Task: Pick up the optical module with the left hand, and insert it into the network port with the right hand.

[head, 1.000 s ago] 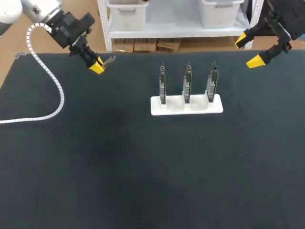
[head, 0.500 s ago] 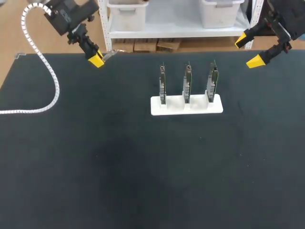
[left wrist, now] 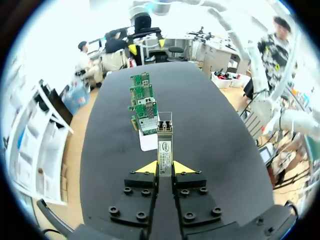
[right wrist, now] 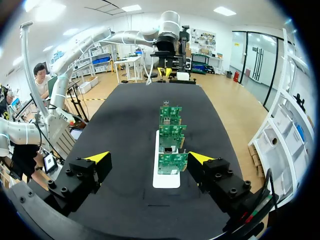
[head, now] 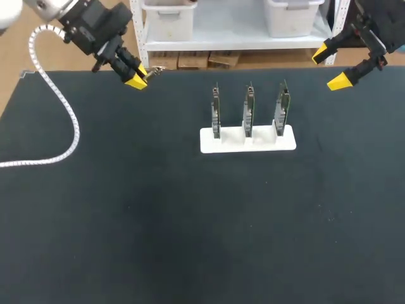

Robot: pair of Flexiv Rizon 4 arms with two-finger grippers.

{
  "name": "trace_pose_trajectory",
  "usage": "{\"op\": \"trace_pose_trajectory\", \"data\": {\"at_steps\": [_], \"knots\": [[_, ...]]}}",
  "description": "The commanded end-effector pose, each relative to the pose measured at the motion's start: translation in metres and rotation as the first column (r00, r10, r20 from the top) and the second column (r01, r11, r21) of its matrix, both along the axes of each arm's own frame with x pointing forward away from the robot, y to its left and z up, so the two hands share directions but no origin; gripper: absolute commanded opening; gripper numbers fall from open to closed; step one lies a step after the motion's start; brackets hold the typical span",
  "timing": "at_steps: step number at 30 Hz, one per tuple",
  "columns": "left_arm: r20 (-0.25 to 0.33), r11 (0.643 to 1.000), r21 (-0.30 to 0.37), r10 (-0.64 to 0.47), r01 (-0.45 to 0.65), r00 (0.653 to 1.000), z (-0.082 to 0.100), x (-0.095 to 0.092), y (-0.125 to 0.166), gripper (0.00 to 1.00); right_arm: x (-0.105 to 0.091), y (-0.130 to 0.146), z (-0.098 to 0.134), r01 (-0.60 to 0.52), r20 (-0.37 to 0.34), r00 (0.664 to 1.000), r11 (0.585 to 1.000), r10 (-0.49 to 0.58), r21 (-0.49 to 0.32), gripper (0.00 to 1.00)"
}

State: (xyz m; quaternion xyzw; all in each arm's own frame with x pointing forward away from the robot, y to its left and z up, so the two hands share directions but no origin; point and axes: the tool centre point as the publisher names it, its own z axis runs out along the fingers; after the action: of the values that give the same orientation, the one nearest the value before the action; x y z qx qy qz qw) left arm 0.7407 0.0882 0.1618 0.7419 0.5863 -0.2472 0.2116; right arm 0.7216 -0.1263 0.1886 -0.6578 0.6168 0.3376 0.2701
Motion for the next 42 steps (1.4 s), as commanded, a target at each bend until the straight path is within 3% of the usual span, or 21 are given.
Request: {"op": "trace_pose_trajectory", "data": {"at_steps": [1, 35, 38, 40, 42], "knots": [[0.313, 0.961, -0.134, 0.274, -0.243, 0.910, -0.001, -0.006, 0.004, 0.00, -0.002, 0.000, 0.000, 0.003, 0.003, 1.000, 1.000, -0.003, 0.000, 1.00], [0.313, 0.961, -0.134, 0.274, -0.243, 0.910, -0.001, -0.006, 0.004, 0.00, -0.002, 0.000, 0.000, 0.003, 0.003, 1.000, 1.000, -0.003, 0.000, 1.00], [0.317, 0.959, -0.118, 0.283, -0.258, 0.905, 0.006, -0.023, -0.014, 0.00, -0.002, 0.000, 0.000, 0.003, 0.003, 1.000, 1.000, -0.003, 0.000, 1.00], [0.326, 0.934, -0.179, 0.353, -0.309, 0.877, 0.016, -0.039, -0.020, 0.00, -0.002, 0.000, 0.000, 0.003, 0.003, 1.000, 1.000, -0.003, 0.000, 1.00], [0.337, 0.926, -0.184, 0.374, -0.329, 0.864, 0.027, -0.054, -0.025, 0.00, -0.002, 0.000, 0.000, 0.003, 0.003, 1.000, 1.000, -0.003, 0.000, 1.00]]}}
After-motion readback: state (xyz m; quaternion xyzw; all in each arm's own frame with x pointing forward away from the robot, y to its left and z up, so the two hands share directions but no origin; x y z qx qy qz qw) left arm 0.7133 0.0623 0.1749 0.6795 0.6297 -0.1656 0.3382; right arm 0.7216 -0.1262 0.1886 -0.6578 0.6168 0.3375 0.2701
